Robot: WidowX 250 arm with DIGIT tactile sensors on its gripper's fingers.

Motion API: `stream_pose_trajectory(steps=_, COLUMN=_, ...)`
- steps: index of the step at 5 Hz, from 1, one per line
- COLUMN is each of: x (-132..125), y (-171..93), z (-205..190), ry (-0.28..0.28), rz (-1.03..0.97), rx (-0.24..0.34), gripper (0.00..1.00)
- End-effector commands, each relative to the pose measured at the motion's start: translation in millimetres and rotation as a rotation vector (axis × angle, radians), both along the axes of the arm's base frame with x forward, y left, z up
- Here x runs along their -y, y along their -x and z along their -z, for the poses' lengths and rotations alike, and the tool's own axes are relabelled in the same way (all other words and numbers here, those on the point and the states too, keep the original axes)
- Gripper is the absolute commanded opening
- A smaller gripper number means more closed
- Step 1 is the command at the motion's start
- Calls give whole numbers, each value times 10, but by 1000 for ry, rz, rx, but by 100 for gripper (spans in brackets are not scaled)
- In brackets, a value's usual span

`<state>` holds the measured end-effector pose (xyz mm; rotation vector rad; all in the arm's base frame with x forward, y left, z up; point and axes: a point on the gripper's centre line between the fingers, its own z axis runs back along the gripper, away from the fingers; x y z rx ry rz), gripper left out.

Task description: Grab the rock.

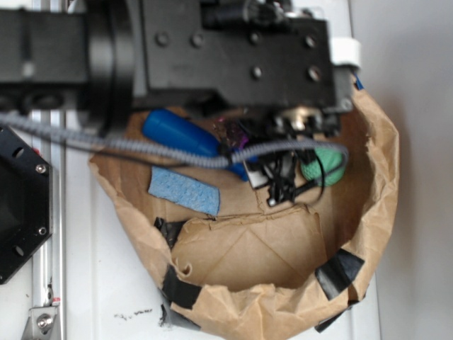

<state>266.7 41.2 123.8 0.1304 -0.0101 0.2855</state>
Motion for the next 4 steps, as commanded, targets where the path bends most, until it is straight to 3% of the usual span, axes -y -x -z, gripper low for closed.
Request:
stream_pose_trajectory(steps=1, x=127, y=23, z=-558, ry=-18, rz=283, rx=88, gripper=0)
stream_pose_trajectory(steps=3, x=167, y=148, z=-682, ry=29, rz=321, rx=133, gripper=0)
stream_pose_trajectory(steps=4, x=133, y=131, z=-619, ry=44, rz=276, rx=119, gripper=0)
